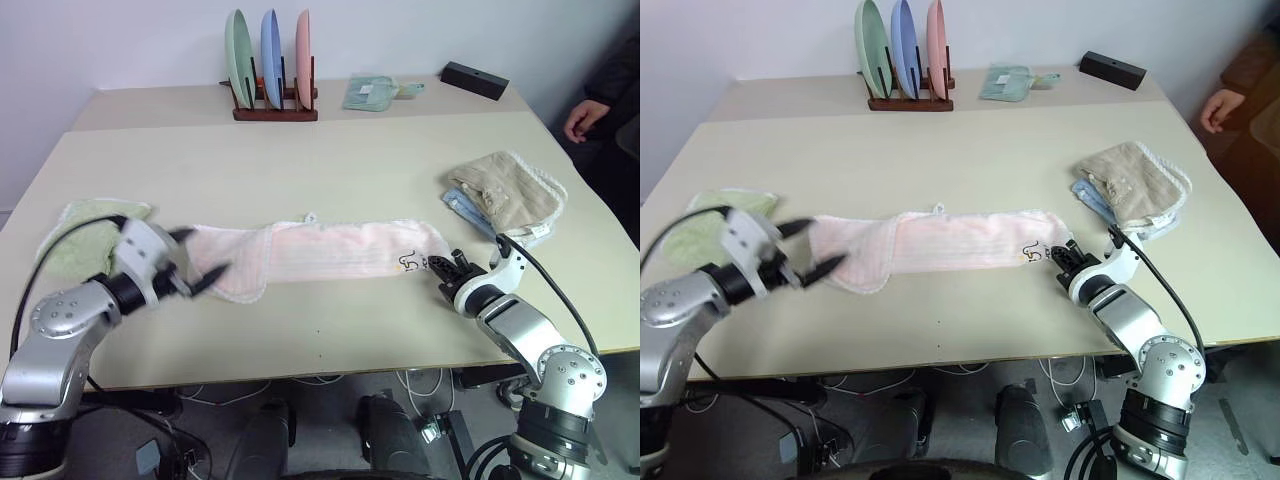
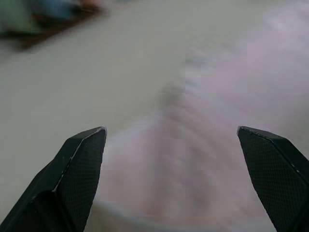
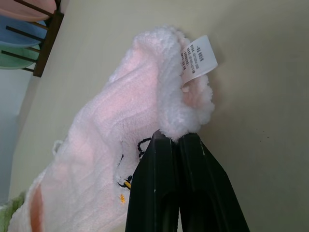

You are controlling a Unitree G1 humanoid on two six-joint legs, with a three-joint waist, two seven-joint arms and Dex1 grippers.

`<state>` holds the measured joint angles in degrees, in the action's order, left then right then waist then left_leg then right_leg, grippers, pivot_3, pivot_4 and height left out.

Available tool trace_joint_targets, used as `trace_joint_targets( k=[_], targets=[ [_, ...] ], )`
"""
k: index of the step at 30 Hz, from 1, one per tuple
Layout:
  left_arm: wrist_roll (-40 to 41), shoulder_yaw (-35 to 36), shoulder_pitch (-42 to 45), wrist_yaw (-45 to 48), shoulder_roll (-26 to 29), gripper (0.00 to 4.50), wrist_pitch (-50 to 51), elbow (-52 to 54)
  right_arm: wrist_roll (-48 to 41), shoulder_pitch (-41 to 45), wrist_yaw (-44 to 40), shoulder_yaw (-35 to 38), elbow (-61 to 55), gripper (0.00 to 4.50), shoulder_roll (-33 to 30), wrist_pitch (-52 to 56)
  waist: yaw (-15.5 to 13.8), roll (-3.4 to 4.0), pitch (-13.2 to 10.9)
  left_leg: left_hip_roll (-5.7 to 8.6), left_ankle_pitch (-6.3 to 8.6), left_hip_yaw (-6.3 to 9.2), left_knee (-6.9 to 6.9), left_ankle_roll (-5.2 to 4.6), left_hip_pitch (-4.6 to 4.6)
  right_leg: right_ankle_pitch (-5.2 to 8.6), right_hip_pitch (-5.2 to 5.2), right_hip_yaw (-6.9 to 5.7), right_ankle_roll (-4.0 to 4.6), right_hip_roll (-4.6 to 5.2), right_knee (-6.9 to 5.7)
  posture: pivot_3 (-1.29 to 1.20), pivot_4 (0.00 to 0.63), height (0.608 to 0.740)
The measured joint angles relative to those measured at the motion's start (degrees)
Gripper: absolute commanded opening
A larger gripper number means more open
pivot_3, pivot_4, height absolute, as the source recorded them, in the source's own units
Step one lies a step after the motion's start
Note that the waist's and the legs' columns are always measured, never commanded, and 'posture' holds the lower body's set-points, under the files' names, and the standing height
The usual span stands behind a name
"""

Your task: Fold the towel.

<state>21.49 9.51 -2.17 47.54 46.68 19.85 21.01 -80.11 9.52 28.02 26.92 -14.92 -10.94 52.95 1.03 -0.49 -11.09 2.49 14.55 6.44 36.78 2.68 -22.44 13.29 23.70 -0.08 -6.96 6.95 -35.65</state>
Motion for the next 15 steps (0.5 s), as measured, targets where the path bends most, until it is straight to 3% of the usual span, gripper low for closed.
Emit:
trace_joint_targets(
  k=[5,9,12,15],
  targets=[
    [-3.07,-4.40,-1.57,5.61,4.90,4.46,-0.93,1.41,-0.09,-0.51,-0.04,-1.44,-0.15,0.05,-0.78,-0.89,-0.02,0.00,0.00,-0.27,0.00,-0.01,-0.20,-0.01,0.03,-0.09,0.00,-0.03,0.16,-0.26,0.21,0.00,0.150,0.740],
    [-8.74,-8.13,0.74,4.07,4.74,4.46,-1.88,-1.61,-0.26,-0.73,-0.09,-2.33,-0.24,0.05,-1.29,-1.33,-0.04,-0.01,0.01,-0.28,0.00,-0.02,-0.27,-0.01,0.05,-0.09,0.00,-0.03,0.15,-0.28,0.24,0.00,0.150,0.740],
    [-10.11,-9.44,2.09,2.91,2.38,3.67,-1.97,-2.94,-0.72,-0.93,-0.16,-2.64,-0.25,0.00,-1.48,-1.94,0.00,-0.02,0.01,-0.28,-0.01,-0.03,-0.35,-0.01,0.06,-0.11,0.01,-0.03,0.13,-0.28,0.31,0.00,0.150,0.740],
    [-10.27,-10.46,3.20,1.91,-0.20,2.23,-2.15,-2.94,-0.97,-1.02,-0.25,-3.15,-0.25,0.00,-1.80,-2.25,0.09,-0.03,0.01,-0.28,-0.01,-0.04,-0.40,-0.01,0.07,-0.12,0.02,-0.02,0.10,-0.28,0.31,0.00,0.150,0.740]
  ],
)
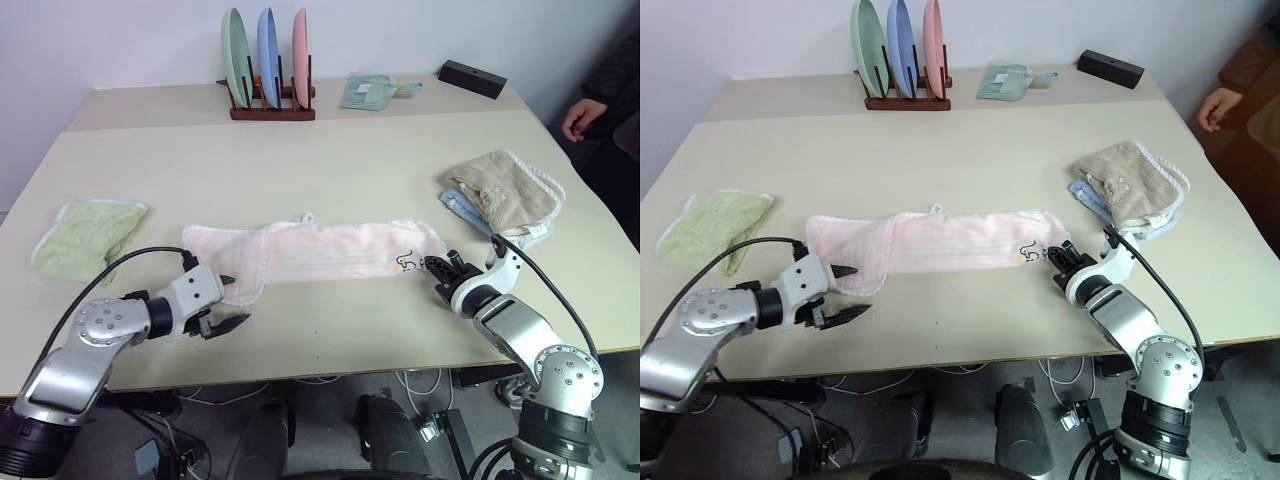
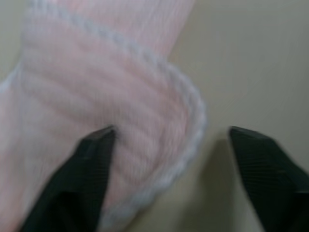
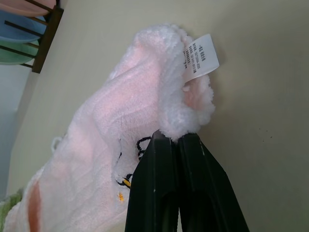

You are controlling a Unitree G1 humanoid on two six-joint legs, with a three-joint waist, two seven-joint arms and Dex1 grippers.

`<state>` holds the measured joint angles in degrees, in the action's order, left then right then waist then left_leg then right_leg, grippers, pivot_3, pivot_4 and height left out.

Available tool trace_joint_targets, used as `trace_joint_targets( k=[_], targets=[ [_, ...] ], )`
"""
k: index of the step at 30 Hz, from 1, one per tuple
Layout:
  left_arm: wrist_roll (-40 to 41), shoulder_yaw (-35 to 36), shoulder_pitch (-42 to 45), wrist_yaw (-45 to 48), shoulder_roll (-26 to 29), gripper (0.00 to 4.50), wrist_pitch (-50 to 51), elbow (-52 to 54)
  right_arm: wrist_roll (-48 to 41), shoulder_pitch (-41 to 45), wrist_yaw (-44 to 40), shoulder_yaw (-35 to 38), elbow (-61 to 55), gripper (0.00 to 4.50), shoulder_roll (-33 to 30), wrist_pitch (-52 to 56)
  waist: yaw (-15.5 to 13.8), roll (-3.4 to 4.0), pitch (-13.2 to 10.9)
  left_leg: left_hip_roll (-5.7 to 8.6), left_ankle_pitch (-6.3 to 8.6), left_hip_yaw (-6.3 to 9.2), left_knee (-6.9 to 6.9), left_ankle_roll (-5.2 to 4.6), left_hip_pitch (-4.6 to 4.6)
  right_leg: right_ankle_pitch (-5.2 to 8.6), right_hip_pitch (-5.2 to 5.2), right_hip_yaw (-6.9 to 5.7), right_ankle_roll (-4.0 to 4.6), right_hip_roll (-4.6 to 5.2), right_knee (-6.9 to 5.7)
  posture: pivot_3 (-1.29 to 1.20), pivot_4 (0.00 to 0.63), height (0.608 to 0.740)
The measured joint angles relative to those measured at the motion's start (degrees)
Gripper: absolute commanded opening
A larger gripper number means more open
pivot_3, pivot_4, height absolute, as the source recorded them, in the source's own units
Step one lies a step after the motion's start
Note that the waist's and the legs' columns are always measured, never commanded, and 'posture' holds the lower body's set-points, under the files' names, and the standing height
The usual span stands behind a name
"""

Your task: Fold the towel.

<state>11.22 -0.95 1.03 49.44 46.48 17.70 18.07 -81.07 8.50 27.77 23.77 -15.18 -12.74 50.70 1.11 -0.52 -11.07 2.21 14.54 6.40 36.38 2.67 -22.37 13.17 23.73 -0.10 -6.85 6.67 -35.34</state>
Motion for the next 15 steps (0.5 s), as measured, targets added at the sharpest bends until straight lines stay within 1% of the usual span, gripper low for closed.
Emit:
trace_joint_targets(
  k=[4,5,8,10,15],
  targets=[
    [0.42,0.02,0.00,-1.04,-2.06,0.28,0.43,0.01,-0.27,-0.13,-0.06,-0.65,0.00,0.00,-0.70,-0.03,-0.01,0.00,0.00,-0.02,0.00,0.01,-0.09,0.00,0.04,0.00,0.01,0.00,0.00,-0.02,-0.01,0.00,0.150,0.740],
    [0.57,0.09,-0.15,-1.09,-2.08,0.13,0.46,0.01,-0.30,-0.16,-0.07,-0.74,0.00,0.00,-0.80,-0.07,-0.02,0.00,0.00,-0.02,0.00,0.00,-0.09,0.00,0.04,0.00,0.02,0.00,0.00,-0.02,-0.01,0.00,0.150,0.740],
    [0.50,1.23,-0.34,-2.51,-2.24,0.13,0.38,-0.13,-0.45,-0.27,-0.08,-0.90,0.01,0.00,-1.07,-0.34,-0.11,0.00,0.00,-0.02,0.00,0.01,-0.09,0.00,0.04,0.00,0.02,0.00,0.00,-0.02,-0.01,0.00,0.150,0.740],
    [0.39,3.34,-0.03,-4.56,-2.92,0.13,-0.48,-1.57,-0.53,-0.30,-0.08,-1.06,0.02,0.00,-1.23,-0.46,-0.11,0.00,0.00,-0.02,0.00,0.01,-0.09,0.00,0.04,0.00,0.02,0.00,0.00,-0.02,-0.01,0.00,0.150,0.740],
    [2.82,9.98,4.03,-11.16,-8.63,0.13,1.00,-5.58,-0.55,-0.47,-0.14,-1.54,0.06,0.00,-1.81,-0.81,-0.17,-0.02,0.01,-0.02,-0.01,0.01,-0.08,0.00,0.04,-0.12,0.01,-0.01,-0.22,-0.03,-0.01,0.00,0.150,0.740]
  ],
)
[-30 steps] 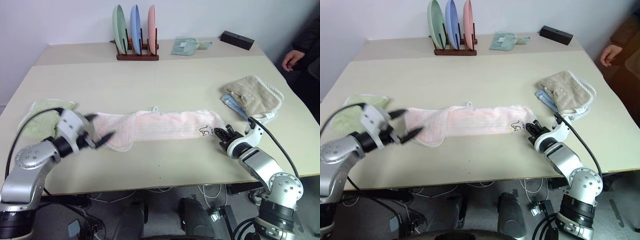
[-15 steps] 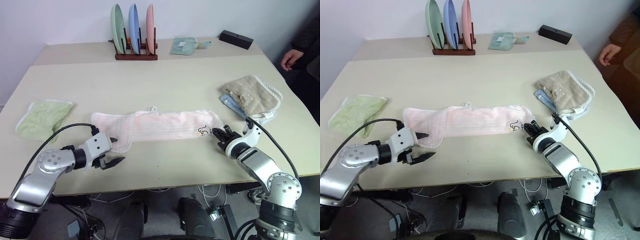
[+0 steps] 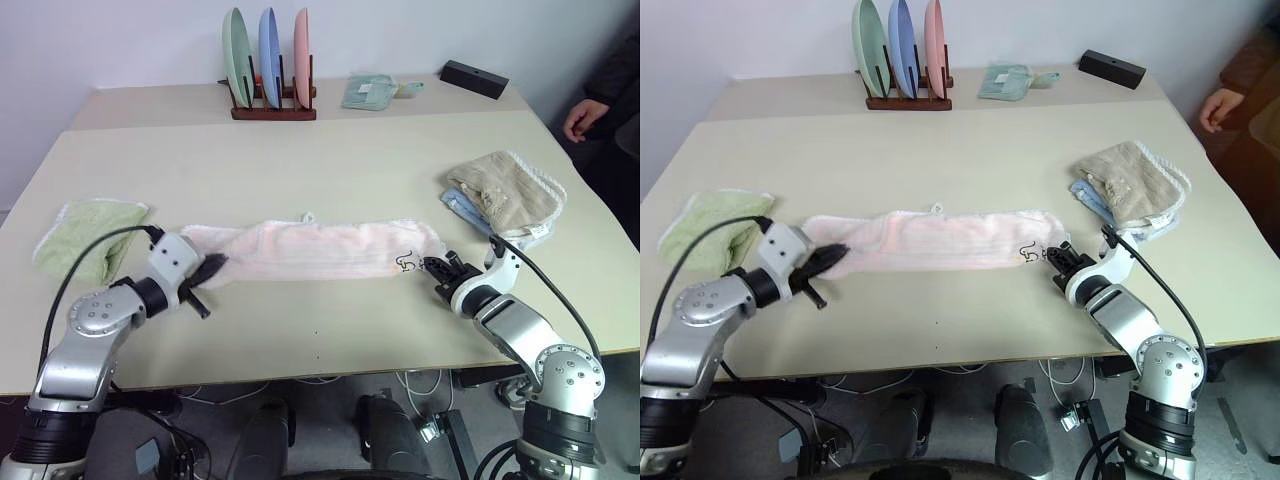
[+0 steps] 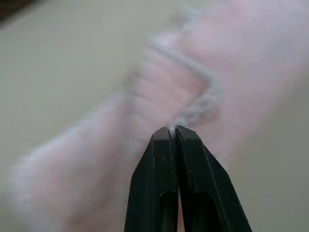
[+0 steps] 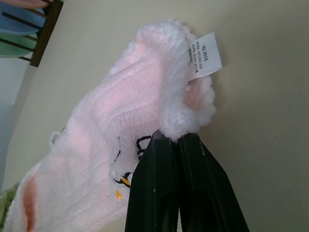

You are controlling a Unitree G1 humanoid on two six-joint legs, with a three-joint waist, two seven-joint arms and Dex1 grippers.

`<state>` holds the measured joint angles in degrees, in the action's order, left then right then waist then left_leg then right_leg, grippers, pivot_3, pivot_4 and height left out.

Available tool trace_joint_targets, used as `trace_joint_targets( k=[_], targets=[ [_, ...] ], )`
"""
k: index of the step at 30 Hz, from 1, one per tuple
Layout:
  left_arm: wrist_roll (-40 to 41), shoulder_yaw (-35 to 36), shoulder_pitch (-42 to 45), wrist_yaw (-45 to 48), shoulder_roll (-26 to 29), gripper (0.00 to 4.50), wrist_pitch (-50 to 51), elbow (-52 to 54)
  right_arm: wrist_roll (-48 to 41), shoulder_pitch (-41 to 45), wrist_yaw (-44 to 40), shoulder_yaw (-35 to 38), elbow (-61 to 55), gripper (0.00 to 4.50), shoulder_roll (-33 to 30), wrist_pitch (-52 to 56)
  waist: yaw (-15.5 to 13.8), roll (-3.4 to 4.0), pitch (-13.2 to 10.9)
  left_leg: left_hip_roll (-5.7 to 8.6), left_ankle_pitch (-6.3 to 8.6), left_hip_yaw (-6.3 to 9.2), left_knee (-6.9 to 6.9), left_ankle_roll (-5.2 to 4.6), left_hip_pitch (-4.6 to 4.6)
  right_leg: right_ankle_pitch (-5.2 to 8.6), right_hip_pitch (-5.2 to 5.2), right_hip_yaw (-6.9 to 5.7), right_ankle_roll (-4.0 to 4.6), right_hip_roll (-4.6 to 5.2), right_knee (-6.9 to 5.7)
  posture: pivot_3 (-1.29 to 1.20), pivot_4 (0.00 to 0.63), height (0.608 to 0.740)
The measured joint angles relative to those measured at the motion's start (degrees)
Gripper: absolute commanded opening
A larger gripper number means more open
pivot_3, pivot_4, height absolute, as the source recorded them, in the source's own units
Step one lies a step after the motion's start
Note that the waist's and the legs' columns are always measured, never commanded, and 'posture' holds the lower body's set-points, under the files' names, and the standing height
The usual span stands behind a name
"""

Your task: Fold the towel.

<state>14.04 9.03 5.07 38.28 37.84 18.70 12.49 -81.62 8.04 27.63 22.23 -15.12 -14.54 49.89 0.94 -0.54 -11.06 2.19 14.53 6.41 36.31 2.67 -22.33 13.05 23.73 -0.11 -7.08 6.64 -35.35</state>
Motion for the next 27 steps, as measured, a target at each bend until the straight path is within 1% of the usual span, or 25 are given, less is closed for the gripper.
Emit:
trace_joint_targets(
  k=[3,9,12,13,15,16,17,18,19,27],
  targets=[
    [2.26,3.93,2.59,-3.99,-2.99,0.13,3.17,-2.02,-0.08,-0.01,-0.28,-0.34,0.04,0.00,-0.06,-0.24,0.08,0.00,0.00,0.00,0.00,0.00,-0.01,0.00,0.01,-0.01,0.00,0.00,-0.01,-0.02,-0.01,0.00,0.150,0.740],
    [8.01,9.54,4.62,-10.82,-7.02,0.13,13.91,-5.99,-0.07,-0.13,-0.65,-0.51,0.08,0.00,-0.25,-0.34,0.13,-0.01,0.01,-0.01,0.00,0.01,-0.01,0.00,0.02,-0.01,0.00,0.00,-0.02,-0.05,-0.03,0.00,0.150,0.740],
    [10.00,13.36,8.36,-15.89,-9.23,0.13,17.46,-10.14,-0.06,-0.21,-0.84,-0.53,0.16,0.00,-0.35,-0.37,0.04,-0.06,0.03,-0.01,0.00,0.04,0.03,0.00,0.02,-0.01,0.00,-0.01,-0.02,-0.06,-0.09,0.00,0.150,0.740],
    [10.35,14.30,9.27,-17.18,-9.31,0.35,18.11,-11.14,-0.07,-0.21,-0.99,-0.62,0.16,0.00,-0.35,-0.37,0.04,-0.08,0.03,-0.01,0.00,0.04,0.02,0.00,0.02,-0.01,0.00,-0.01,-0.02,-0.07,-0.09,0.00,0.150,0.740],
    [10.53,15.40,10.67,-18.69,-9.71,0.97,18.32,-12.68,-0.08,-0.22,-1.12,-0.65,0.17,0.00,-0.37,-0.37,0.11,-0.07,0.03,-0.01,0.00,0.02,0.00,0.01,0.03,-0.01,0.00,-0.01,-0.02,-0.06,-0.08,0.00,0.150,0.740],
    [10.75,15.69,11.01,-19.12,-10.02,1.39,18.34,-12.99,-0.08,-0.22,-1.13,-0.66,0.17,0.00,-0.41,-0.37,0.10,-0.08,0.04,-0.01,0.00,0.02,0.00,0.01,0.03,-0.01,0.00,-0.01,-0.02,-0.06,-0.07,0.00,0.150,0.740],
    [11.38,16.00,11.21,-19.31,-10.50,1.90,18.34,-13.19,-0.08,-0.22,-1.15,-0.66,0.17,0.00,-0.45,-0.37,0.09,-0.08,0.04,-0.01,0.00,0.01,0.00,0.01,0.03,-0.01,0.00,-0.01,-0.02,-0.06,-0.06,0.00,0.150,0.740],
    [11.73,16.04,11.30,-19.30,-10.89,2.29,18.33,-13.22,-0.08,-0.22,-1.15,-0.66,0.17,0.00,-0.49,-0.36,0.06,-0.08,0.03,-0.01,0.00,0.01,0.00,0.01,0.03,-0.01,0.00,-0.01,-0.01,-0.06,-0.06,0.00,0.150,0.740],
    [12.17,16.03,11.30,-19.22,-11.27,2.81,18.33,-13.22,-0.08,-0.22,-1.15,-0.66,0.17,0.00,-0.49,-0.37,0.05,-0.08,0.04,-0.01,0.00,0.01,0.00,0.01,0.03,-0.01,0.00,-0.01,-0.01,-0.06,-0.07,0.00,0.150,0.740],
    [14.28,17.12,11.68,-19.25,-12.02,2.81,16.17,-13.17,-0.25,-0.46,-1.26,-0.65,0.15,0.00,-0.90,-0.36,-0.09,-0.08,0.04,-0.01,-0.01,0.02,0.01,0.01,0.02,-0.01,0.00,0.00,0.00,-0.06,-0.05,0.00,0.150,0.740]
  ],
)
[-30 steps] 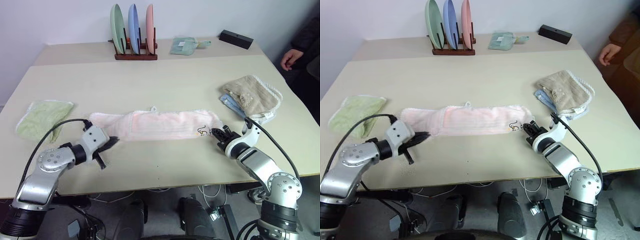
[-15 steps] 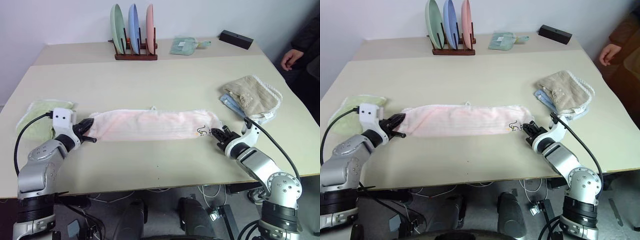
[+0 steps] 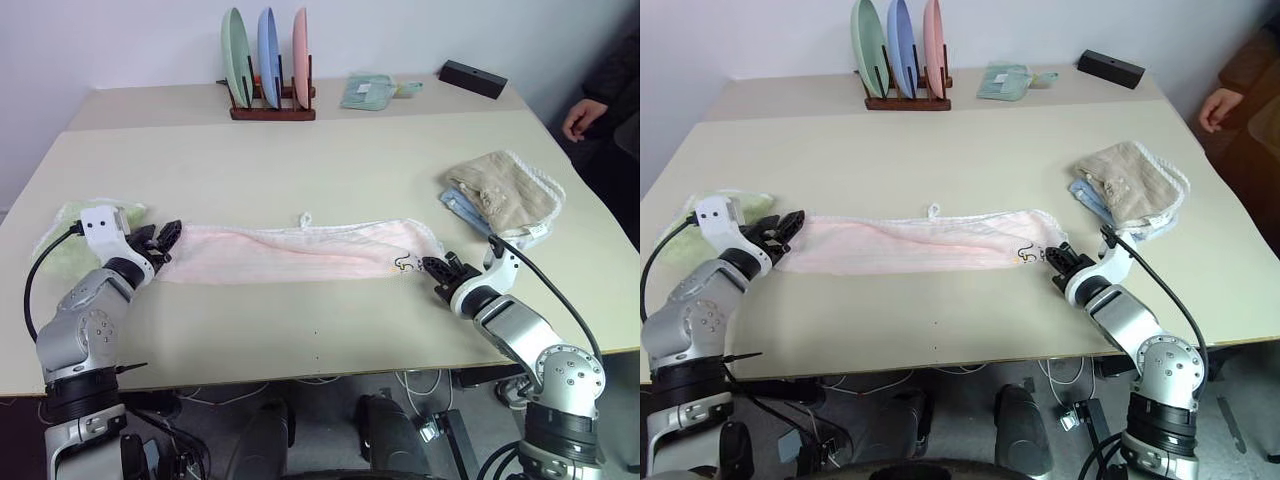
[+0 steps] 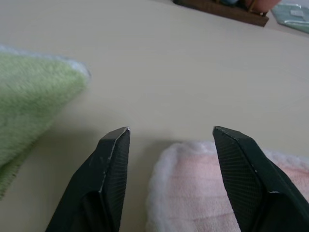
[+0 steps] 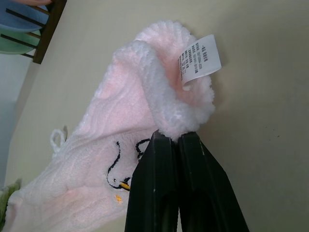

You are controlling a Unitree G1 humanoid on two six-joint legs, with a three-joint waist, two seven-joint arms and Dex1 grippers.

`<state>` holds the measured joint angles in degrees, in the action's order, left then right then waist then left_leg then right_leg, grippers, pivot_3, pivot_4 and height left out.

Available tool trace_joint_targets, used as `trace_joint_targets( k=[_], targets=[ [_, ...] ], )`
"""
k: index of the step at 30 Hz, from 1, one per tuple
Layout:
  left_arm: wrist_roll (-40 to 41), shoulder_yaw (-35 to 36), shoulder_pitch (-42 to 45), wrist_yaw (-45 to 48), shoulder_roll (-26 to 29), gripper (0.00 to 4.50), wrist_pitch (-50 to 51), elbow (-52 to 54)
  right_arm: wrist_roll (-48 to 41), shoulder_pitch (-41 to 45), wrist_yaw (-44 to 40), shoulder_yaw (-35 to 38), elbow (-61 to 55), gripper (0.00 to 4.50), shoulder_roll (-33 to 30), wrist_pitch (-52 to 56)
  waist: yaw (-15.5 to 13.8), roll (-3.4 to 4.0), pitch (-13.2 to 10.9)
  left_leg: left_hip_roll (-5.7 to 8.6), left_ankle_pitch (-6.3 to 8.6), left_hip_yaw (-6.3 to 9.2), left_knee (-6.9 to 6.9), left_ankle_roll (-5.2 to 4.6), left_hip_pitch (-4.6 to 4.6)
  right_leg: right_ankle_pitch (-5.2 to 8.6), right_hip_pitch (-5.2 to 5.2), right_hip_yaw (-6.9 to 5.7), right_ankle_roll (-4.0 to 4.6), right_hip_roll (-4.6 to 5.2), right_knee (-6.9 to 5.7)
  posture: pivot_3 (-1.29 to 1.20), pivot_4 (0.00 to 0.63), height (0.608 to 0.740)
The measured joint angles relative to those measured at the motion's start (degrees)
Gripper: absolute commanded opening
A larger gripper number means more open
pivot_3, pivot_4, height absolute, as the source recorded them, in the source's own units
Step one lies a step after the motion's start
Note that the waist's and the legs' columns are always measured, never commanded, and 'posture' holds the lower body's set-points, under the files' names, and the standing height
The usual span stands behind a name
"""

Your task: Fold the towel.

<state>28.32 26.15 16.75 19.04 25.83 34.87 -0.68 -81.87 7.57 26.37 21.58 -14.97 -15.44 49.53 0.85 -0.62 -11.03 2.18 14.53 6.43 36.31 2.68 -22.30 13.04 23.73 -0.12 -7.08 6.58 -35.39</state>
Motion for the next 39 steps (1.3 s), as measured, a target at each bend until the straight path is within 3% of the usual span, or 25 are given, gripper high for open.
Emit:
trace_joint_targets(
  k=[6,12,16,22,26,31,39],
  targets=[
    [4.32,2.24,4.90,2.89,1.54,2.81,-4.69,4.47,0.12,-0.14,-0.25,0.00,0.00,0.00,-0.69,-0.43,-0.08,-0.07,-0.02,0.00,-0.01,0.00,0.01,0.02,-0.05,-0.01,0.00,-0.01,0.03,0.01,0.07,0.00,0.150,0.740],
    [4.84,-1.21,3.27,9.18,8.03,2.81,-5.02,10.50,1.41,-0.41,-1.70,1.22,-0.33,0.00,-3.06,-2.59,0.15,-0.03,-0.03,0.01,-0.01,-0.03,-0.07,0.02,-0.05,-0.01,0.04,0.01,0.03,0.01,0.07,0.00,0.150,0.740],
    [4.86,-9.20,-2.99,14.49,9.84,2.81,-2.51,17.11,5.12,-1.80,-8.28,1.85,-3.10,0.00,-10.02,-3.09,-0.16,0.01,-0.05,0.02,-0.01,-0.06,-0.05,0.02,-0.07,0.01,0.00,0.02,0.06,0.04,0.16,0.00,0.150,0.740],
    [5.91,-20.71,-9.04,16.76,5.62,2.81,0.78,23.54,15.82,-3.18,-24.46,2.16,-10.11,0.00,-24.81,-5.11,-0.03,0.01,-0.07,0.01,-0.01,-0.07,-0.04,0.02,-0.08,0.11,0.01,0.01,0.24,0.05,0.16,0.00,0.150,0.740],
    [5.96,-22.14,-10.35,18.31,6.90,2.81,1.62,24.34,23.18,-2.92,-34.66,0.09,-14.07,0.00,-31.57,-7.05,-0.01,0.00,-0.06,-0.05,-0.01,-0.06,-0.06,0.01,-0.04,0.12,0.00,0.01,0.24,-0.02,0.14,0.00,0.150,0.740],
    [5.95,-22.02,-12.11,20.94,9.61,2.81,1.93,23.58,35.67,4.37,-48.32,-16.13,-18.79,0.00,-39.91,-8.75,-0.04,-0.01,-0.06,-0.05,-0.01,-0.08,-0.03,0.01,-0.06,0.14,0.01,0.00,0.27,0.00,0.18,0.00,0.150,0.740],
    [5.79,-21.99,-16.09,21.58,10.13,2.81,1.81,24.63,54.59,14.74,-55.48,-41.14,-11.81,0.00,-29.13,-10.62,-0.22,-0.08,-0.06,0.03,-0.01,-0.05,-0.04,0.03,-0.15,0.12,0.04,0.00,0.26,0.11,0.26,0.00,0.150,0.740]
  ],
)
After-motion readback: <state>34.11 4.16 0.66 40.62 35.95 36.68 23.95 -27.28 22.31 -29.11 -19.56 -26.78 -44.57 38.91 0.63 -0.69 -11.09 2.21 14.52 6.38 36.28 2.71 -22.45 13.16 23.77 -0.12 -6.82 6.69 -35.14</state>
